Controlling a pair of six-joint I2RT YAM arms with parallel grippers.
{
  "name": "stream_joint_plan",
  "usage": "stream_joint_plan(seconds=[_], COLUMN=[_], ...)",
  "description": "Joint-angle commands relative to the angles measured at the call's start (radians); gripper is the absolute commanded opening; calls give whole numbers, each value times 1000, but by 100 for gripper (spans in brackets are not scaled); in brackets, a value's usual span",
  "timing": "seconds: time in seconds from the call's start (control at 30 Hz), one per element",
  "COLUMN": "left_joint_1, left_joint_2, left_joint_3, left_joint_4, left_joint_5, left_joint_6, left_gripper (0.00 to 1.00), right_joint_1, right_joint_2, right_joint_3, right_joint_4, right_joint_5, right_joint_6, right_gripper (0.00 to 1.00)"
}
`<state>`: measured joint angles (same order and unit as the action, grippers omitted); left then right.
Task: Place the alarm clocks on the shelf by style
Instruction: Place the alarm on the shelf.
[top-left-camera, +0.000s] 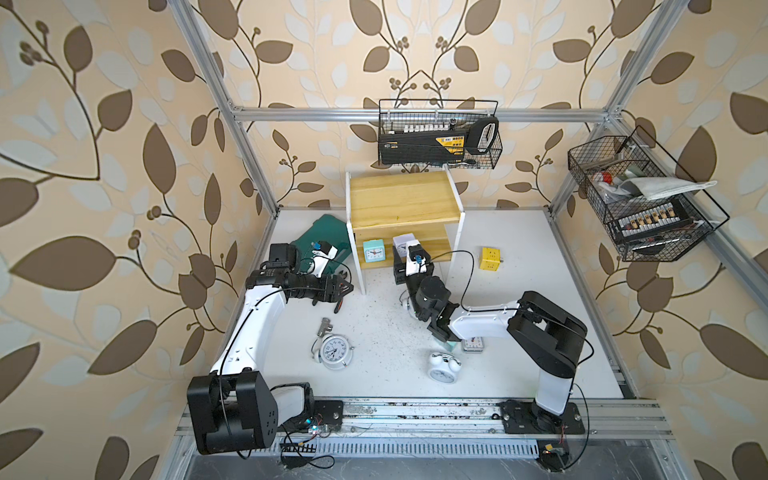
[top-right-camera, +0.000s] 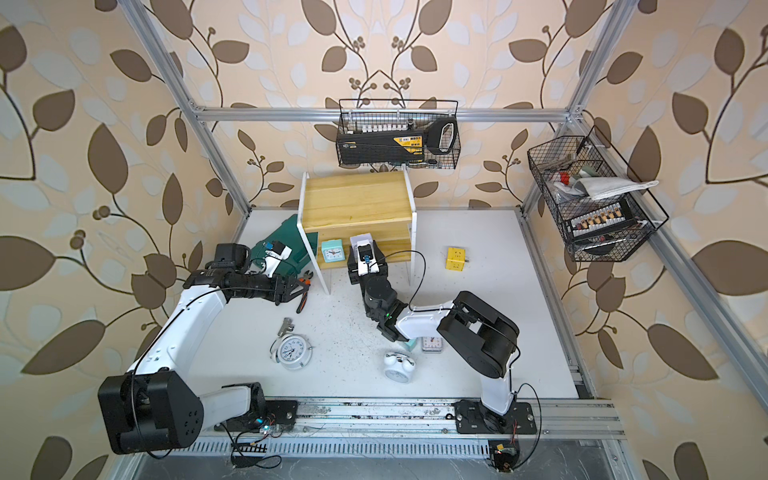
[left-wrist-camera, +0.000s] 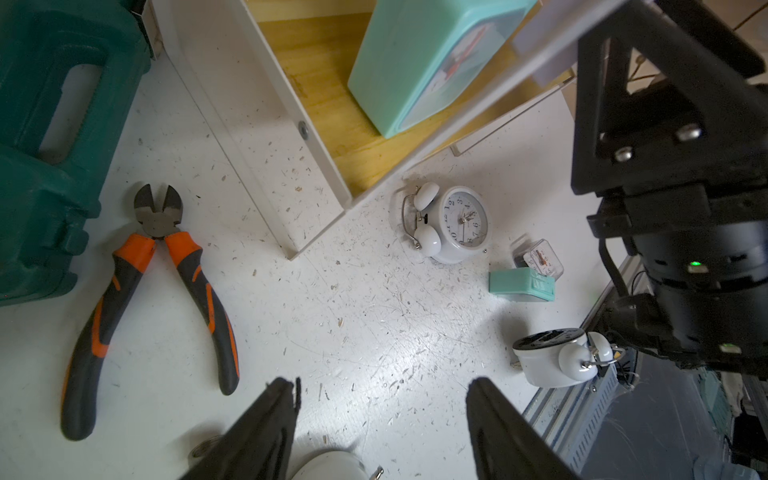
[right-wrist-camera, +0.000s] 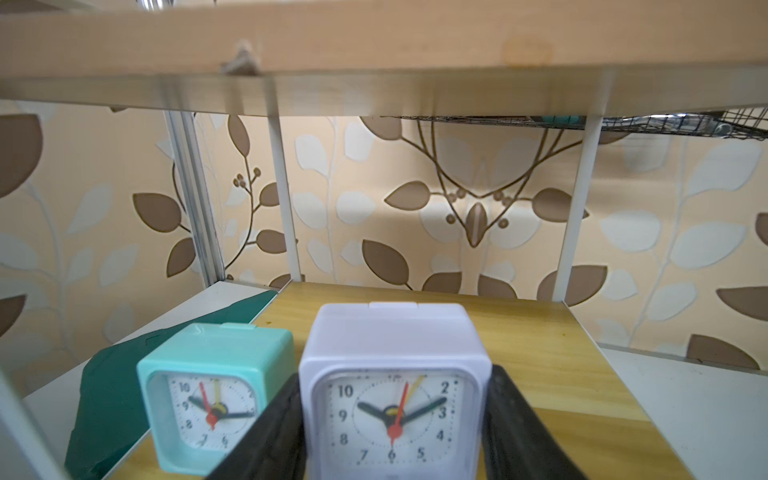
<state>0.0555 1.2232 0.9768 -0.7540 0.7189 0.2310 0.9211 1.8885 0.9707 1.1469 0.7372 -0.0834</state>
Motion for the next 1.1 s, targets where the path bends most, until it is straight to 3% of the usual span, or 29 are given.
stream_joint_plan(seconds=[0.0,0.63,1.07], left_joint_1=[3,3,3], left_joint_2=[-13,-17,-19], left_joint_3=[-12,-12,-12], left_joint_4=[-15,-16,-16], left_joint_5=[42,46,47], left_joint_6=[20,23,23], left_gripper=[68,69,69], right_joint_1=[-1,-4,-3], right_joint_2=[37,87,59], right_joint_3=[52,118,103], right_joint_4=[-23,-123,-189], right_joint_5=[8,13,-20], right_joint_6=[42,68,94], right_gripper=[41,53,72])
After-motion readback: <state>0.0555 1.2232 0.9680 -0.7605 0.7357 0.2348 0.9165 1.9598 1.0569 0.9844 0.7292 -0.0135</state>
